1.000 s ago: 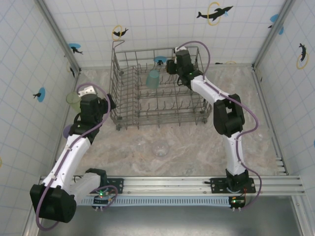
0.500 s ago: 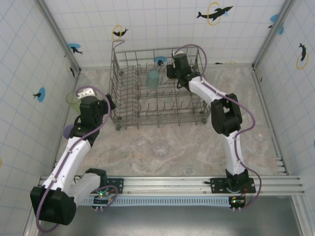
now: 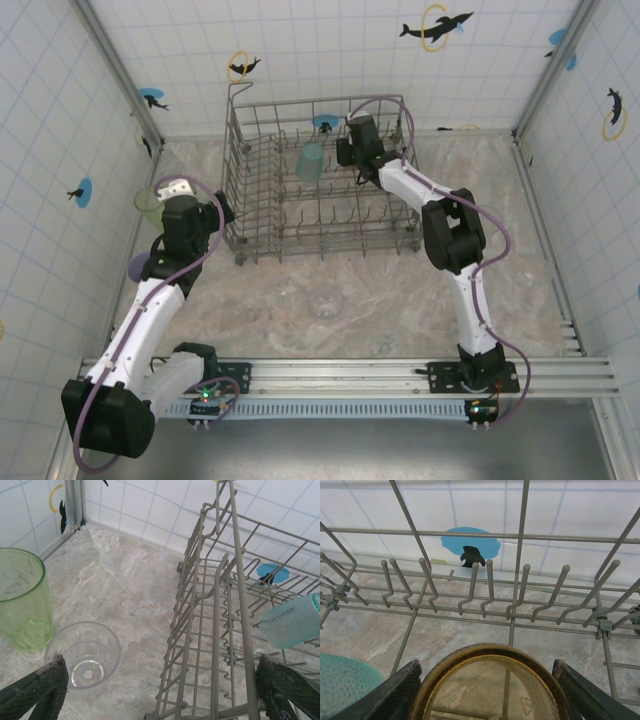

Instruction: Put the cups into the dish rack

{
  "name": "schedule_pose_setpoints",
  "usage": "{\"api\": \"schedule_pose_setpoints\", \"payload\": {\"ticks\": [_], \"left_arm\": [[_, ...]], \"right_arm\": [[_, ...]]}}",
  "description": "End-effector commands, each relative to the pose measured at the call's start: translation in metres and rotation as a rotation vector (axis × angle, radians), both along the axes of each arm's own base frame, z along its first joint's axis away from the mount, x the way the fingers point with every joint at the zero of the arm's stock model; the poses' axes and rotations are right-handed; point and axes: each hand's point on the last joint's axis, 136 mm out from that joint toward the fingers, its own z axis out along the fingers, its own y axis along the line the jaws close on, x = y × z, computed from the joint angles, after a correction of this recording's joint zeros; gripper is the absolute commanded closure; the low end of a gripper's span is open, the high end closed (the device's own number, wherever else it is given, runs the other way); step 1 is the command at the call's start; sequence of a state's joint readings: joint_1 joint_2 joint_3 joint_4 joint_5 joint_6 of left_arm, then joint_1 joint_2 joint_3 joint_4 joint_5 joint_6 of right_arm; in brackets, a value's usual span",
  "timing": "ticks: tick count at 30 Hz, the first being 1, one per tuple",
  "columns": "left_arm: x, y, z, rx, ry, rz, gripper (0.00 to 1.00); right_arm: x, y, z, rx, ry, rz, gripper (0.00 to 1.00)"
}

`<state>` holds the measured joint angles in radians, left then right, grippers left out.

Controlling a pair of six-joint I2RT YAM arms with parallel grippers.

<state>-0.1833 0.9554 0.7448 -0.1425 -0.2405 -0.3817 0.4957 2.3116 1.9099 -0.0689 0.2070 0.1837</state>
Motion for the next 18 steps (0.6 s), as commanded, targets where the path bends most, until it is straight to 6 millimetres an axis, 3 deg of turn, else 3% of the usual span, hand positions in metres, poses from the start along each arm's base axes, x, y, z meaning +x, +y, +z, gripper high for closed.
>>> {"api": "schedule_pose_setpoints", "payload": {"ticks": [1, 6, 10, 17, 18], "left_arm": [[-0.017, 0.02, -0.039, 0.082, 0.147, 0.07, 0.03], [-0.017, 0.022, -0.037, 0.083, 0.141, 0.083, 0.02], [-0.017, 0.022, -0.038, 0.083, 0.144, 0.084, 0.03], [-0.017, 0.022, -0.037, 0.08, 0.139, 0.087, 0.02], [-0.016, 0.022, -0.037, 0.077, 0.138, 0.086, 0.03]], "right_arm": [[0.0, 0.011, -0.022, 0.012, 0.044, 0.019, 0.32], [0.001, 0.009, -0.022, 0.017, 0.049, 0.013, 0.14], [0.001, 0.007, -0.016, 0.034, 0.052, 0.007, 0.06], [-0.002, 0.007, 0.02, 0.078, 0.015, 0.015, 0.0], [-0.003, 0.007, 0.035, 0.095, -0.001, 0.02, 0.0]]}}
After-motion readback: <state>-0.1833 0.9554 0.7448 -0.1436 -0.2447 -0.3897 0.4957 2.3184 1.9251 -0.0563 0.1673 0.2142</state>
